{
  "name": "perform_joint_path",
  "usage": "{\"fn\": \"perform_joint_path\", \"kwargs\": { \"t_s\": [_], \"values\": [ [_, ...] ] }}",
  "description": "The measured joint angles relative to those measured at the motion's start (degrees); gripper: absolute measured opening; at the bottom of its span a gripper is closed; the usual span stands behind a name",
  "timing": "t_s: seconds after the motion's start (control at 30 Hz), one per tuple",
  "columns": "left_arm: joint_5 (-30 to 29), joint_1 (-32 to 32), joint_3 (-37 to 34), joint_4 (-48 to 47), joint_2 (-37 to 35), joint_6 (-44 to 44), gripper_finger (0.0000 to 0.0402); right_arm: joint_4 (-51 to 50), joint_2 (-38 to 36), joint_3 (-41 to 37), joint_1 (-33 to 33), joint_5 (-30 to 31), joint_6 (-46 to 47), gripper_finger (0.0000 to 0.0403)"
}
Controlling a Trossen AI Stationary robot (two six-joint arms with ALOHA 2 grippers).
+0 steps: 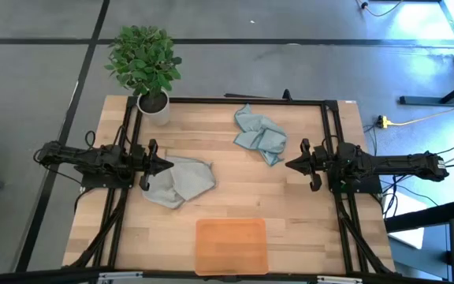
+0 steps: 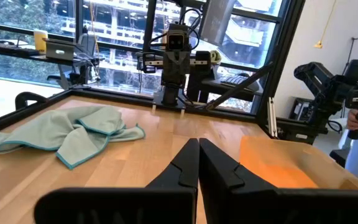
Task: Roll microfiber towels into tight, uniform cylinder then place into a basket
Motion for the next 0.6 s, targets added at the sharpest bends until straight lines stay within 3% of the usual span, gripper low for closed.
{"fn": "perform_joint_path", "kwargs": {
  "t_s": [0.13, 0.37, 0.6],
  "values": [
    [0.0, 0.0, 0.0, 0.0, 0.0, 0.0, 0.0000, 3.5, 0.0, 0.0, 0.0, 4.3, -4.0, 0.0010],
    [0.0, 0.0, 0.0, 0.0, 0.0, 0.0, 0.0000, 19.2, 0.0, 0.7, 0.0, 10.6, -7.5, 0.0010],
    [0.0, 0.0, 0.0, 0.0, 0.0, 0.0, 0.0000, 11.0, 0.7, 11.4, 0.0, 16.0, -15.3, 0.0010]
  ]
}}
